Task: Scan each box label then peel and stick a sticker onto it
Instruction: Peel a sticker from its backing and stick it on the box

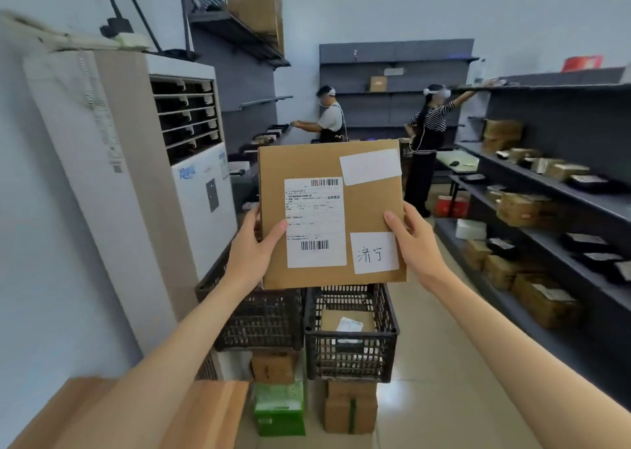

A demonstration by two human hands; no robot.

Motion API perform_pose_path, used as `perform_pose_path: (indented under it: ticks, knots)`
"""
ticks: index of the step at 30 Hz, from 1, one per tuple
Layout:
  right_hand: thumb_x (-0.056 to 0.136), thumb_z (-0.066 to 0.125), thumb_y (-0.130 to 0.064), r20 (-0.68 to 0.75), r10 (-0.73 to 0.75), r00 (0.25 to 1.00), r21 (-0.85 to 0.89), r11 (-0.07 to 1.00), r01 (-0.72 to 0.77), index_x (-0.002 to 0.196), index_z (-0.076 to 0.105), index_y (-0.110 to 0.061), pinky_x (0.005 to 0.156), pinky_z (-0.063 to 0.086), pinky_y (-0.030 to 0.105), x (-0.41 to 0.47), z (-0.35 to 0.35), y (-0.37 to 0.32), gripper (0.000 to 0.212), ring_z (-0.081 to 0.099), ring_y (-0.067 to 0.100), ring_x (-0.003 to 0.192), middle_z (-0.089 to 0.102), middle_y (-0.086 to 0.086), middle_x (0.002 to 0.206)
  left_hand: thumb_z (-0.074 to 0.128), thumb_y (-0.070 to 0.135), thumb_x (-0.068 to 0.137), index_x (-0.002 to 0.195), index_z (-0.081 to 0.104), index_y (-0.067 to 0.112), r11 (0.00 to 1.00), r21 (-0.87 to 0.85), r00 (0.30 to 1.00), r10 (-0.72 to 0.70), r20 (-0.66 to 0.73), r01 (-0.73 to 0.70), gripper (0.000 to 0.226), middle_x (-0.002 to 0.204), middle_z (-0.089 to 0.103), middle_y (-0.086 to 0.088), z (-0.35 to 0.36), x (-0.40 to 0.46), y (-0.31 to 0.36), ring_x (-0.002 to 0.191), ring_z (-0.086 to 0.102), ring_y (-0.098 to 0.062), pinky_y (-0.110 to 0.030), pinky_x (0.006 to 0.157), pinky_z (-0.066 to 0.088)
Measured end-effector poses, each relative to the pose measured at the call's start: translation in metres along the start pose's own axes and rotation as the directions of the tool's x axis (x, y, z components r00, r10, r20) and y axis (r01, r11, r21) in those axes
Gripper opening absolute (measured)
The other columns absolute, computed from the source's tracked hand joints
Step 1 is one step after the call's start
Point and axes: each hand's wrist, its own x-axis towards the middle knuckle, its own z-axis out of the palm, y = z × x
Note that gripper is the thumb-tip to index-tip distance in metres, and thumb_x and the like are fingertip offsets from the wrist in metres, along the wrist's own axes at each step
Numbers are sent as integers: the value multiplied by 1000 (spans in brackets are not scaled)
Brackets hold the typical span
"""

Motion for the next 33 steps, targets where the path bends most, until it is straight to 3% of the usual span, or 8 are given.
perform_pose_path:
  ticks: [4,8,12,16,20,26,33]
  knots:
    - [103,54,-34,-48,11,999,-10,1000,-11,141,49,-25,76,60,25,44,-34,33,39,70,4,100,68,-10,122,60,45,98,153,35,32,1000,-25,1000,-7,31,8,62,128,56,16,59,44,-8,109,58,-4,-26,89,49]
    - [102,55,-37,-61,52,997,-24,998,-54,141,49,-27,75,61,27,96,-62,77,41,71,4,97,69,-10,121,62,46,97,152,36,32,999,-30,996,-40,75,43,63,129,56,18,114,89,-23,115,58,-7,-33,97,49]
    - [101,55,-38,-43,96,994,-37,995,-98,140,49,-27,71,60,24,148,-78,130,40,71,4,96,67,-10,121,62,48,96,155,35,29,995,16,992,-97,78,96,67,137,57,11,160,136,-51,117,59,-12,-32,96,50]
    - [103,54,-34,-25,189,982,-44,981,-190,135,52,-26,69,57,21,184,-81,187,34,70,4,94,67,-10,118,64,54,93,154,38,30,978,72,974,-204,98,197,70,141,58,6,196,172,-96,122,59,-18,-44,103,52]
    - [104,54,-24,-16,318,948,-44,947,-319,132,55,-19,64,52,13,203,-74,254,29,69,-4,85,67,-9,114,63,48,95,154,38,27,950,102,942,-306,135,294,68,141,58,7,227,191,-153,123,58,-16,-40,104,50]
    - [103,54,-30,-7,540,842,-97,837,-538,137,48,-18,63,52,16,220,-43,364,37,64,3,96,63,-4,121,63,46,96,157,30,25,847,124,827,-532,182,517,73,142,54,8,265,208,-260,127,55,-18,-45,108,47]
    - [104,53,-24,-34,718,695,-192,678,-709,123,46,-23,55,52,13,224,0,475,20,65,6,87,61,-7,106,64,43,97,157,27,26,653,170,617,-755,220,738,72,140,56,5,294,218,-385,117,58,-17,-43,102,51]
